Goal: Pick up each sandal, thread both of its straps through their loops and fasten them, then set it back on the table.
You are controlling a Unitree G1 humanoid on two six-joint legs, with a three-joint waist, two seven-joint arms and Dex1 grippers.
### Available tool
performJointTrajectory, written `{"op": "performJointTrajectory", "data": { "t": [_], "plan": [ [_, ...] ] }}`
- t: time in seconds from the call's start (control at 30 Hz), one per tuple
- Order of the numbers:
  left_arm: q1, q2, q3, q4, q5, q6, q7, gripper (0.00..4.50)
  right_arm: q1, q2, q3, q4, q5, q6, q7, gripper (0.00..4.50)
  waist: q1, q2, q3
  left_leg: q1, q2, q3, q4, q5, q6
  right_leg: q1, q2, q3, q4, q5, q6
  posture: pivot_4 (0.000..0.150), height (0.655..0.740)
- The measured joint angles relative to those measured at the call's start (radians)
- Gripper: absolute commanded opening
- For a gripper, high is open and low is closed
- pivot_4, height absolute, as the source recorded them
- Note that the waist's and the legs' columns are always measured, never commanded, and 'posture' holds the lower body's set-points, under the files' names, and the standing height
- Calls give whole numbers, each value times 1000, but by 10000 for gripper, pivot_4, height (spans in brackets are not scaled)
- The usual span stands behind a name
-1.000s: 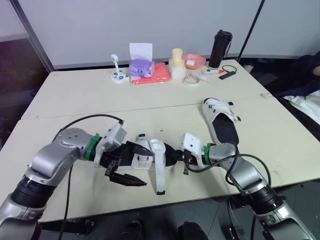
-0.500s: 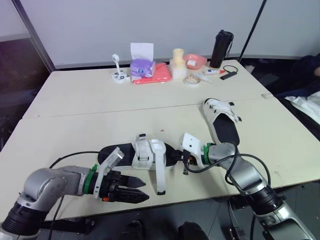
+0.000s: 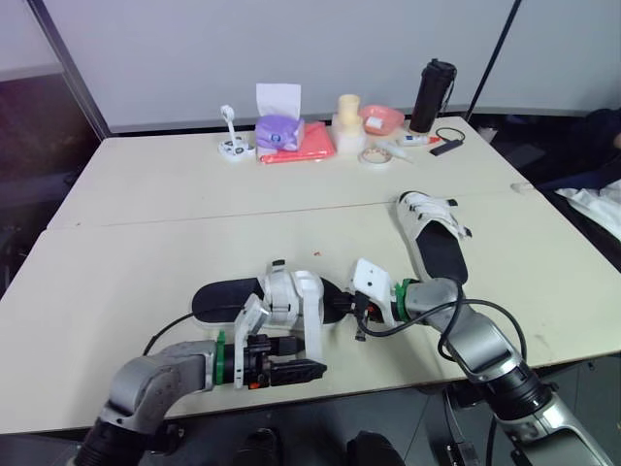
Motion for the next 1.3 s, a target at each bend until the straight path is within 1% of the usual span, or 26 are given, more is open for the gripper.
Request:
{"op": "performJointTrajectory", "data": {
  "t": [0.07, 0.13, 0.23, 0.27, 0.3, 0.5, 0.57, 0.63, 0.77, 0.87, 0.93, 1.03, 1.3],
  "plan": [
    [-8, -25, 0, 13, 0, 6, 10, 36259, 1, -2, 0, -1, 0, -1, 0, 0, 6, 0, 0, 0, 0, 0, 0, 0, 0, 0, 0, 0, 0, 0, 0, 1500, 7400],
    [-13, -43, -1, 36, 0, 14, 16, 27153, 3, -1, 0, -4, 0, -1, 0, 0, 8, 0, 0, 0, 0, 0, 0, 0, 0, 0, 0, 0, 0, 0, 0, 1500, 7400],
    [-23, -52, -2, 54, 1, 16, 17, 11110, 5, -1, 0, -7, 0, 1, 0, 0, 9, 0, 0, 0, 0, 0, 0, 0, 0, 0, 0, 0, 0, 0, 0, 1500, 7400],
    [-27, -56, -2, 57, 1, 16, 17, 6371, 6, -1, 0, -8, 0, 2, -1, 0, 9, 0, 0, 0, 0, 0, 0, 0, 0, 0, 0, 0, 0, 0, 0, 1500, 7400],
    [-29, -62, -2, 59, 1, 17, 17, 405, 6, -1, 0, -9, 0, 4, -2, 0, 10, 0, 0, 0, 0, 1, 0, 0, 0, 0, 0, 0, 0, 0, 0, 1500, 7400],
    [-37, -84, 8, 59, -19, 54, 20, 405, 11, 2, 1, -15, 0, 8, -9, 0, 11, 0, 0, 0, 0, 0, 0, 0, 0, 0, 0, 0, 0, 0, 0, 1500, 7400],
    [-50, -85, 34, 59, -64, 93, 20, 405, 11, 4, 1, -16, 0, 9, -11, 0, 11, 0, 0, 0, 0, 0, 0, 0, 0, 0, 0, 0, 0, 0, 0, 1500, 7400],
    [-87, -73, 86, 59, -144, 157, 10, 405, 10, 7, 3, -15, 0, 8, -13, 0, 10, 0, 0, 0, 0, 0, 0, 0, 0, 0, 0, -1, 0, 0, 0, 1500, 7400],
    [-170, -12, 185, 84, -268, 256, -15, 405, 9, 16, 6, -5, 0, -2, -19, 0, 8, 0, 0, 0, 0, 0, 0, 0, 0, -1, 1, -1, 0, 0, 0, 1500, 7400],
    [-251, 2, 215, 147, -297, 292, -29, 405, 5, 29, 7, 5, -1, -6, -23, 0, 12, 0, 0, 0, 0, 0, 0, 0, 0, 0, 1, -1, 0, 0, 0, 1500, 7400],
    [-308, -4, 212, 195, -288, 289, -34, 405, 2, 37, 10, 15, -2, -11, -26, 0, 12, 0, 1, 0, -1, 0, 0, 0, 0, 0, 1, -1, 0, 0, 0, 1500, 7400],
    [-380, -16, 184, 275, -240, 260, -61, 405, 1, 41, 15, 17, -2, -17, -30, 0, 10, 0, 1, 0, -2, 0, 0, 0, 0, 0, 1, -1, 0, 1, 3, 1500, 7400],
    [-498, -26, 68, 501, -56, 133, -222, 405, 9, 43, 16, 7, -1, -11, -49, 0, 11, -1, 1, 0, -2, 1, 0, 0, 0, -1, 1, -1, 0, 2, 3, 1500, 7400]
  ]
}}
